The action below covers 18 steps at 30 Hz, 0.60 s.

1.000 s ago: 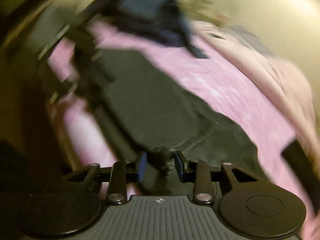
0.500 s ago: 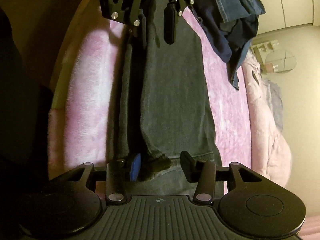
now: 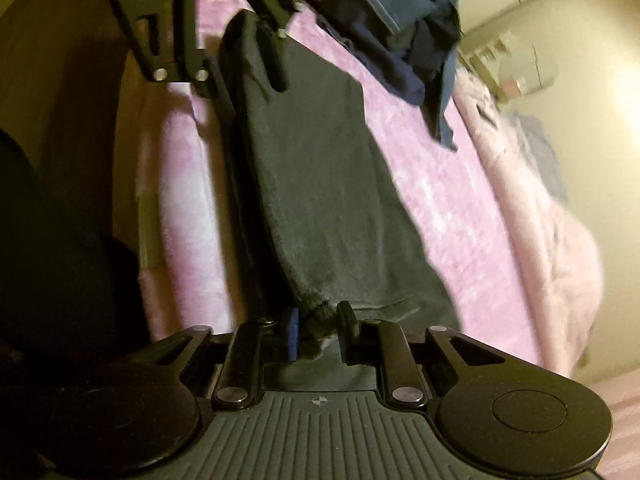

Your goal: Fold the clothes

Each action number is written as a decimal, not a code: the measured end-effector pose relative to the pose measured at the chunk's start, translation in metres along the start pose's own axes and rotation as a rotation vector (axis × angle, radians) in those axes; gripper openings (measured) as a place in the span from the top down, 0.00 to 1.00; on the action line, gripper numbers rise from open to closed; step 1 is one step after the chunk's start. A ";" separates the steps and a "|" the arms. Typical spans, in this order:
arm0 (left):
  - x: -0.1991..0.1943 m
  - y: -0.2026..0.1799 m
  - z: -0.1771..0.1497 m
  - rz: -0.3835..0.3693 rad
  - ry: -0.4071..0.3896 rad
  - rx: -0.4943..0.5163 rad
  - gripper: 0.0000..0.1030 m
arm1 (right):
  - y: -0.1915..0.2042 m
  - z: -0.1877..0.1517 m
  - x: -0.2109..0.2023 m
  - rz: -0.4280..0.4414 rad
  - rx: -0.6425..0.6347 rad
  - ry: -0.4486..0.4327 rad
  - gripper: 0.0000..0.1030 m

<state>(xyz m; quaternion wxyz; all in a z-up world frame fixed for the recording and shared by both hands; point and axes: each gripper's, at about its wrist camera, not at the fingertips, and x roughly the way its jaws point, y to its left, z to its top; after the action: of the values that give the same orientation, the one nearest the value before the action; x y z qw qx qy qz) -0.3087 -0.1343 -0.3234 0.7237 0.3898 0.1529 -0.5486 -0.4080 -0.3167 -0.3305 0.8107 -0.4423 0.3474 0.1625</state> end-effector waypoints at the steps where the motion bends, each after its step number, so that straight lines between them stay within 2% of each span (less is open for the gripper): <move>1: 0.001 0.000 -0.001 -0.005 0.004 -0.005 0.60 | 0.000 -0.003 0.001 0.012 0.032 -0.003 0.83; 7: -0.011 -0.007 0.006 -0.013 -0.027 -0.019 0.60 | -0.016 -0.005 -0.011 0.011 0.265 -0.003 0.82; 10: -0.011 -0.010 0.015 -0.039 -0.048 -0.043 0.60 | -0.039 -0.011 -0.027 0.049 0.534 -0.008 0.82; 12: -0.005 -0.010 0.020 -0.057 -0.040 -0.071 0.60 | -0.053 -0.013 -0.040 0.081 0.693 -0.087 0.82; 16: 0.011 -0.011 0.022 -0.078 0.003 -0.109 0.60 | -0.061 -0.005 -0.043 0.140 0.830 -0.221 0.82; 18: 0.016 -0.011 0.020 -0.079 0.016 -0.125 0.60 | -0.056 -0.001 -0.029 0.171 0.802 -0.211 0.82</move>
<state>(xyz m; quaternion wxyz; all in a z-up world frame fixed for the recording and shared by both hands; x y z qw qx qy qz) -0.3178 -0.1606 -0.3252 0.7231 0.3419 0.2076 -0.5631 -0.3973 -0.3475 -0.2771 0.9333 -0.0425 0.3337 0.1258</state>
